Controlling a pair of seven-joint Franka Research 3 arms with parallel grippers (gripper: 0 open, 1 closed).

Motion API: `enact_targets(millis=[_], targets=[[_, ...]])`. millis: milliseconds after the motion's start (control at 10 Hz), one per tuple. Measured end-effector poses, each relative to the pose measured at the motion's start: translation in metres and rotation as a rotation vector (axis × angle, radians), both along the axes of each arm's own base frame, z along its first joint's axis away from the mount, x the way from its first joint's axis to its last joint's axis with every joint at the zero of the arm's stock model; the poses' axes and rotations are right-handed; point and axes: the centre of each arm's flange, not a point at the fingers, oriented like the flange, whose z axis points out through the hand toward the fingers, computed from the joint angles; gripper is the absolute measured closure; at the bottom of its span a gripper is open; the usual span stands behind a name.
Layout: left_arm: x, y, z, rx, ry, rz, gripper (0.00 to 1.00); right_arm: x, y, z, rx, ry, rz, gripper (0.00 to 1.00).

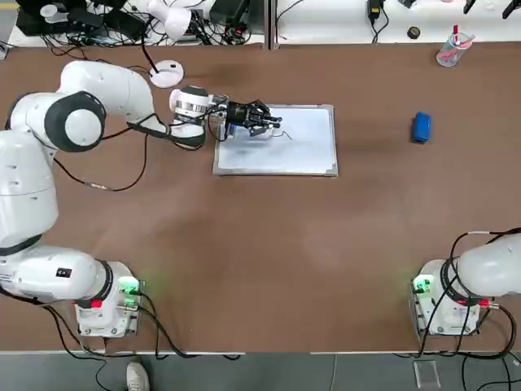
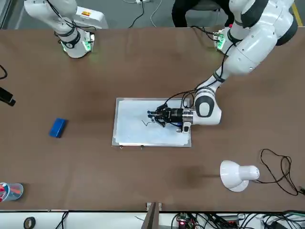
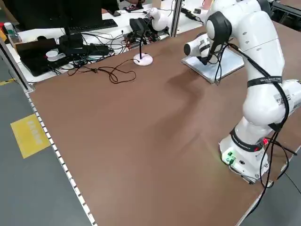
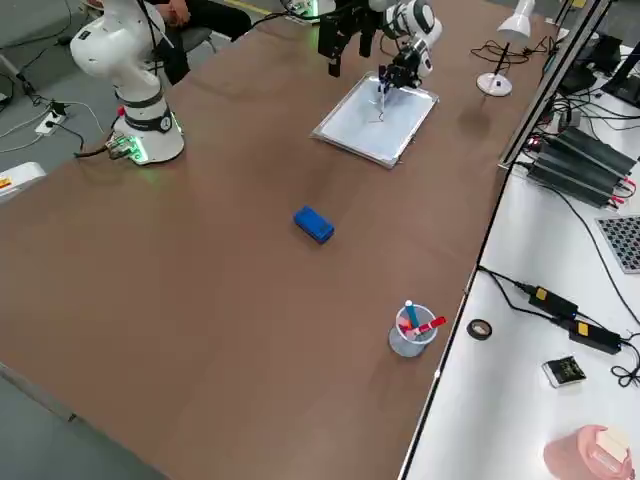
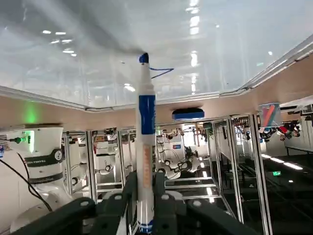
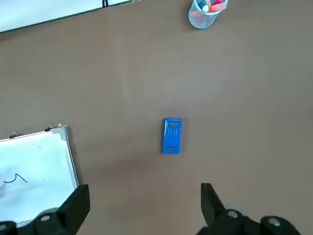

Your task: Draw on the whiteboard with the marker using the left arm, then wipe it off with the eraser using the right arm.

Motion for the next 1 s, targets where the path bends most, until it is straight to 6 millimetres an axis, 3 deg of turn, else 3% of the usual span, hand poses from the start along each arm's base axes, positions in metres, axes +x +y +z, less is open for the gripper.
enact_targets(millis=[200,500,1000], targets=[[0.012,0.004,0.007,0.026,0.008,-0.008,0.83,0.001,-0.005,0.0,0.0,-0.003,-0.01,0.0],[0.035,0.001,0.033,0.062,0.027,-0.022,0.83,0.004,-0.02,-0.01,0.001,-0.01,-0.037,0.0],[0.063,0.004,0.112,0.198,-0.126,-0.135,0.83,0.004,-0.039,-0.053,0.014,-0.001,-0.072,0.0]])
